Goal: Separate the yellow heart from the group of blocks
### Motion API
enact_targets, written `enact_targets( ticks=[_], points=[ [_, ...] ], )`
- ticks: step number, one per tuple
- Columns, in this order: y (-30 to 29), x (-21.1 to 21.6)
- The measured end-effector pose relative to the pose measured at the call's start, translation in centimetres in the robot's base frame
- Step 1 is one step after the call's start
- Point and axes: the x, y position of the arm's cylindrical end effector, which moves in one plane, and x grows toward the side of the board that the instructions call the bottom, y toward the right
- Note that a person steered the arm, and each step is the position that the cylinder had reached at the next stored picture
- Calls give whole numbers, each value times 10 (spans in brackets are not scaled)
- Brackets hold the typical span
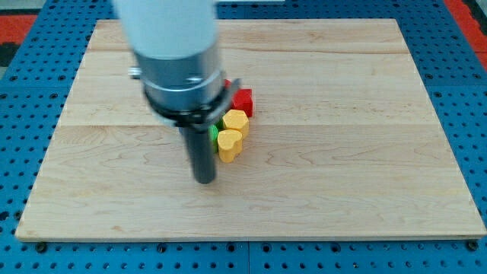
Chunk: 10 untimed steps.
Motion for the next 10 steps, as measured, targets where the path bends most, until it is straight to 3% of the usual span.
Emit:
enact_targets(
  ticks=[1,2,3,4,5,6,7,9,10],
  points=[
    [77,-28],
    [69,-59],
    [30,-56],
    [29,-13],
    [-6,-12],
    [-56,-38],
    [-62,-72],
    [-48,-37],
    [16,-8]
  ],
)
